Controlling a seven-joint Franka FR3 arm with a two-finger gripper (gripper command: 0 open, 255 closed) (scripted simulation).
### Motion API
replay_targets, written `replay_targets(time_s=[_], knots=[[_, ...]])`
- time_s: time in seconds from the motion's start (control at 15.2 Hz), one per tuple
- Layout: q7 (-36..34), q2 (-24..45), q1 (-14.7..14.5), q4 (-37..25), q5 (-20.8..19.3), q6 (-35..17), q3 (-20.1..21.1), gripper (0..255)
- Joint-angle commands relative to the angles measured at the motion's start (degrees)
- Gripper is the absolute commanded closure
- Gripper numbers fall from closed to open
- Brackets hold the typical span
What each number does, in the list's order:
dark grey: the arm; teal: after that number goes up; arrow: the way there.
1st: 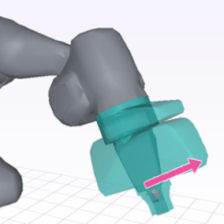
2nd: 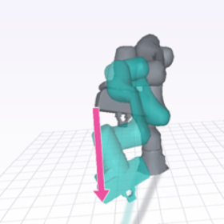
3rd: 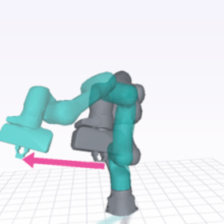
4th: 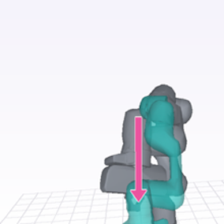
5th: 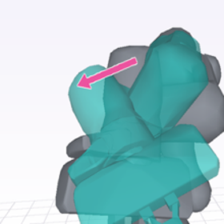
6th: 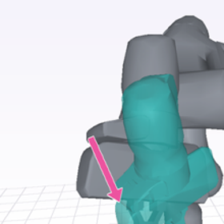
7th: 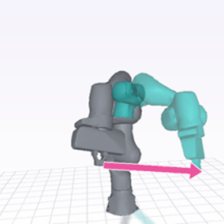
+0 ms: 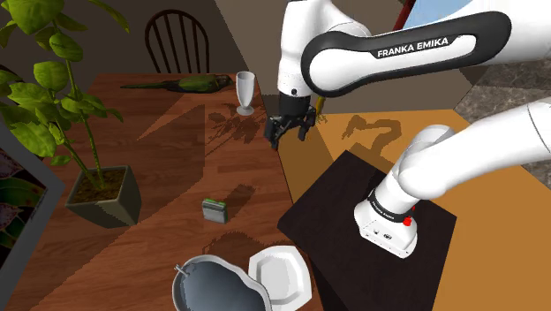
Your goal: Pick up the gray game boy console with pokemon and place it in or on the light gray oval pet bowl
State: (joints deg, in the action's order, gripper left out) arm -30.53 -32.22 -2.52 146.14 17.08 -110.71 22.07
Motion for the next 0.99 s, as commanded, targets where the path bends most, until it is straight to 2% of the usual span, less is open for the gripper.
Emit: replay_targets(time_s=[0.0, 0.26, 0.46, 0.66, 0.92], knots=[[-3.1, 3.2, 0.0, -0.3, 0.5, -4.0, 2.8, 0], [-9.9, 11.2, 0.8, -1.8, -0.5, -11.7, 8.5, 0], [-16.1, 18.3, 2.0, -3.9, -3.5, -17.3, 12.7, 0], [-23.8, 26.3, 3.4, -6.8, -9.2, -22.2, 16.4, 0], [-36.6, 38.2, 3.0, -12.0, -21.4, -26.7, 18.0, 0]])
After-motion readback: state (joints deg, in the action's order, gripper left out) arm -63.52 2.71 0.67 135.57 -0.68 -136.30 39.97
